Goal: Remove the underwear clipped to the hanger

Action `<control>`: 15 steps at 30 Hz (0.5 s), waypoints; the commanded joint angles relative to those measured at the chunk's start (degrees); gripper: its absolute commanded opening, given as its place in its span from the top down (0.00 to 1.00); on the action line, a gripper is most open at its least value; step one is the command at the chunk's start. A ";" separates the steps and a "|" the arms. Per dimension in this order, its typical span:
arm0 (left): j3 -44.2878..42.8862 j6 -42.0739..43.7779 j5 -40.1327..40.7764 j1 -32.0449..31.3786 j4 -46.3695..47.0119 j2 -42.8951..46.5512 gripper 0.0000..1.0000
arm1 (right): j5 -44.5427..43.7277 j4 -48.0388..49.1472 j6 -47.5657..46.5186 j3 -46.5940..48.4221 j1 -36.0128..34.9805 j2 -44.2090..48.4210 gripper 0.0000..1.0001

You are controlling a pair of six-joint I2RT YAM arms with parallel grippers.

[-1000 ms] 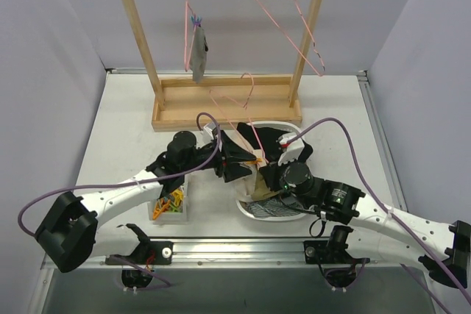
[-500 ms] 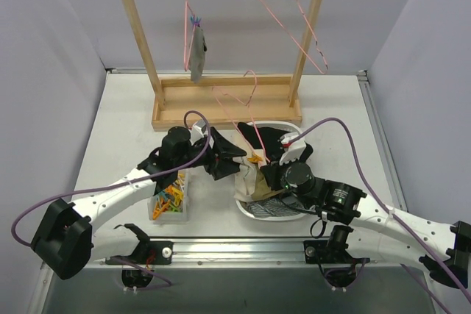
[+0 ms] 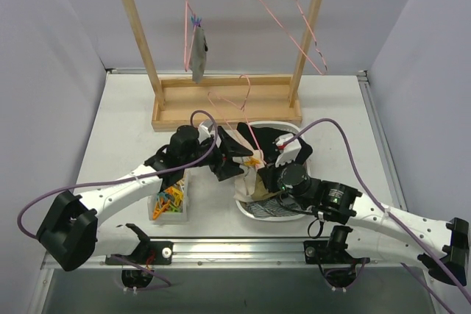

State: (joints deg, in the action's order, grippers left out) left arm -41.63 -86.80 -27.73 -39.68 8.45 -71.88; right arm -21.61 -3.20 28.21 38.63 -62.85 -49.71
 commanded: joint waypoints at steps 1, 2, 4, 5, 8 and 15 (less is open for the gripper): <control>-3.64 0.67 0.57 -0.75 0.87 -1.33 0.08 | -1.16 3.28 -0.43 -0.49 -0.78 -0.73 1.00; -3.55 0.67 0.74 -0.75 0.78 -1.42 0.08 | -1.42 4.33 -0.43 -0.57 -0.96 -1.00 1.00; -3.38 0.50 1.18 -0.75 0.69 -1.69 0.08 | -1.77 4.52 -0.35 -0.66 -1.48 -1.17 1.00; -3.11 0.58 1.27 -0.75 0.69 -1.69 0.08 | -1.95 4.52 -0.26 -0.66 -1.75 -1.44 1.00; -2.85 0.59 1.62 -0.75 0.43 -2.04 0.10 | -2.65 4.61 -0.43 -0.49 -2.45 -1.88 1.00; -1.27 -0.38 1.36 -1.36 4.29 -3.62 0.35 | -4.58 4.61 -0.35 -0.05 -3.86 -2.84 1.00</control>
State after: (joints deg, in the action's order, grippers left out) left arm -42.78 -86.98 -26.89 -40.45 9.02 -74.87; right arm -22.96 -1.45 28.23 38.00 -65.98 -52.34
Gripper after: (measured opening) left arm 0.678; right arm 0.067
